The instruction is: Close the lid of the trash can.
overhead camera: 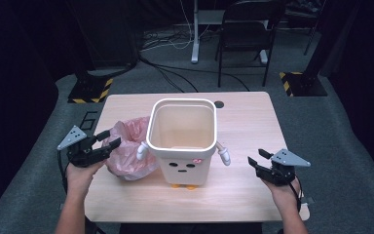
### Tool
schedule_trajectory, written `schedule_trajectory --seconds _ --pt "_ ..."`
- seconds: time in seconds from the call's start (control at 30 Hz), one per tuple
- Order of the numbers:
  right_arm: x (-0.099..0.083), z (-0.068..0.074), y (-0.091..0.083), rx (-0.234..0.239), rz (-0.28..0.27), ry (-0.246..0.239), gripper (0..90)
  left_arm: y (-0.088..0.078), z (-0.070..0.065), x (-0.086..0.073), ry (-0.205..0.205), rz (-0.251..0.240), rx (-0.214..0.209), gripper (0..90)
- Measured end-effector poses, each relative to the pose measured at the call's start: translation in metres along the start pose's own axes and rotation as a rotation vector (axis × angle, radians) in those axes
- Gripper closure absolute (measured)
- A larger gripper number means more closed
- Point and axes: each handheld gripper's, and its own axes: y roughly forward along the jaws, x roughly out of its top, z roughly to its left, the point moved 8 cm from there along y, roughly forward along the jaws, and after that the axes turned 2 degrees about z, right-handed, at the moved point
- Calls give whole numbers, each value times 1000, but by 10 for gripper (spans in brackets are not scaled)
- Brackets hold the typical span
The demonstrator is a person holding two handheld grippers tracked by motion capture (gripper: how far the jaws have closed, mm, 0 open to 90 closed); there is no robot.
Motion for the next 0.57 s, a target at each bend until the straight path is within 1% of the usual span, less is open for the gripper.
schedule_trajectory --seconds 0.17,0.37,0.47,0.57 --pt "-8 -3 5 -1 21 26 454 4 2 -5 -2 21 6 378" --pt "-15 -8 9 -8 41 53 438 10 3 -11 7 53 20 374" --pt "-18 -10 11 -10 51 66 407 11 3 -11 6 51 22 369" --pt "-19 -14 12 -30 36 80 341 10 6 -9 -1 37 24 363"
